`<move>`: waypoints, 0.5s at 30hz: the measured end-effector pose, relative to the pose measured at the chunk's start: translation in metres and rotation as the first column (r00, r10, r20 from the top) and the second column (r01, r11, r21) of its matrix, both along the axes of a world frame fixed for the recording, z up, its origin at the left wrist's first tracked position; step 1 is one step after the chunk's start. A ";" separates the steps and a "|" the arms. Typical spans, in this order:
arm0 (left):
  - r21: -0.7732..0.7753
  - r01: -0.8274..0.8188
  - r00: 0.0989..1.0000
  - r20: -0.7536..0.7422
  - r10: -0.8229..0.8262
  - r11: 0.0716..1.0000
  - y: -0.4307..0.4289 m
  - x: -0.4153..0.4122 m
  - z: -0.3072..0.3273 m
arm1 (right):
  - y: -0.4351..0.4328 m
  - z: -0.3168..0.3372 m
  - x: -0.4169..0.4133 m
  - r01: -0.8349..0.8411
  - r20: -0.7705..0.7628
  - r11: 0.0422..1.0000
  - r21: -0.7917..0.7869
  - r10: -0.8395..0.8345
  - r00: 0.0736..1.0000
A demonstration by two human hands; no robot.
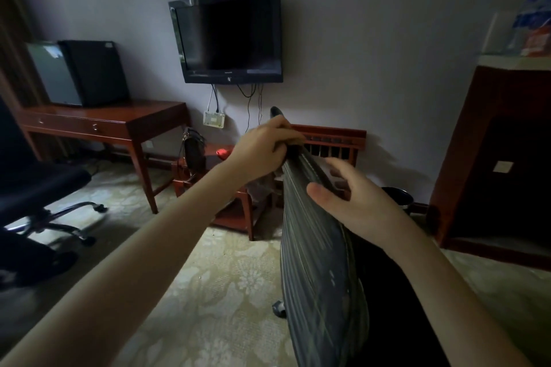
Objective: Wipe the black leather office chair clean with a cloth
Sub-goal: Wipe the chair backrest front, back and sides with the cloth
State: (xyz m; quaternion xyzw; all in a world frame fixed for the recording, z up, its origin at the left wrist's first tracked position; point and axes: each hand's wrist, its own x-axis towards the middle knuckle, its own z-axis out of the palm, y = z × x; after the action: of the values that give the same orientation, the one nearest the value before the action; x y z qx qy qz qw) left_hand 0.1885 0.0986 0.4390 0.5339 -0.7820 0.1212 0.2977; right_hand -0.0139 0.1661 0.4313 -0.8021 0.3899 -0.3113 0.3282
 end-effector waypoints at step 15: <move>-0.042 0.078 0.989 -0.126 -0.082 0.996 0.027 0.005 -0.024 | -0.020 -0.055 0.027 0.143 0.071 0.975 -0.169 -0.132 0.989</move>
State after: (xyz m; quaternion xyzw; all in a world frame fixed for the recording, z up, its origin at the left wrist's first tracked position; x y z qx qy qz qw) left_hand 0.1933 0.1253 0.4148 0.5032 -0.7798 0.0891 0.3616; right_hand 0.0127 0.1466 0.3763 -0.7891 0.4059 -0.3896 0.2463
